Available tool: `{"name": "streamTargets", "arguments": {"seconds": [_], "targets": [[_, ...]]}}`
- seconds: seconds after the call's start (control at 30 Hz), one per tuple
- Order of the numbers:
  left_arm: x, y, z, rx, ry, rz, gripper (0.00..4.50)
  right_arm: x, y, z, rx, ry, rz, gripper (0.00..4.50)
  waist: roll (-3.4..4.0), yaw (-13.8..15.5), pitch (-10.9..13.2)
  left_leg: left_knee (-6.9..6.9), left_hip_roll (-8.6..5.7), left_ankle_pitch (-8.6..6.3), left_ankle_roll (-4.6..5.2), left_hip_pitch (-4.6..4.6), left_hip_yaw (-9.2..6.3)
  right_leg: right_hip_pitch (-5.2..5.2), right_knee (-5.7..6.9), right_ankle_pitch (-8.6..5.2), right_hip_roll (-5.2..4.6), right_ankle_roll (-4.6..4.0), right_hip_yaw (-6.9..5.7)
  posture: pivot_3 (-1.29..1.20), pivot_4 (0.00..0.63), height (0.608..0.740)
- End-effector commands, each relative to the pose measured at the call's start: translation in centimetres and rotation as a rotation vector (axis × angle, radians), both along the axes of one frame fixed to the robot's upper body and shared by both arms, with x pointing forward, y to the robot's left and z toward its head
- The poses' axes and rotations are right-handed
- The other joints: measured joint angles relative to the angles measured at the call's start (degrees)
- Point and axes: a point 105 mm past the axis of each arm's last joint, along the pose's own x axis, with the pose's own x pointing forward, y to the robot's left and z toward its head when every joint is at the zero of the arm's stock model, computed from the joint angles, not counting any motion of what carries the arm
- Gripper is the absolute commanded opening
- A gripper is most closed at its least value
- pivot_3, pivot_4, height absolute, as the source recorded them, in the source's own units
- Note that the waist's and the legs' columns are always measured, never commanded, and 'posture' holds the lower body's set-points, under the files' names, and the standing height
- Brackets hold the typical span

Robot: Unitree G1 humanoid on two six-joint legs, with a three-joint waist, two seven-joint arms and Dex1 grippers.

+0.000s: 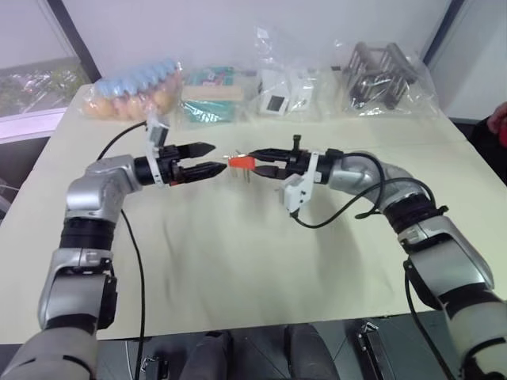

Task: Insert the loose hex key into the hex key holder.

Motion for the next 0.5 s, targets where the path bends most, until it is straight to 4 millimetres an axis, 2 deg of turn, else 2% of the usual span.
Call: {"name": "streamTargets", "arguments": {"seconds": [0.03, 0.5], "targets": [[0.2, -0.7, 0.8, 0.004, -0.038, -0.04, 4.5, -0.5, 0.7, 1.7, 0.054, -0.051, 0.034, 0.96, 0.0, -0.02, 0.0, 0.0, 0.0, 0.0, 0.0, 0.0, 0.0, 0.0, -0.01, 0.0, 0.0, 0.0, 0.0, 0.0, 0.15, 0.74], [0.8, -3.5, 0.5, -0.007, -0.054, -0.116, 4.5, -1.0, 1.3, 1.5, 0.073, -0.051, 0.044, 0.96, 0.0, -0.01, 0.0, 0.06, 0.0, 0.0, 0.0, -0.01, -0.01, 0.01, 0.03, 0.0, 0.01, 0.01, 0.0, 0.0, 0.15, 0.74]]}}
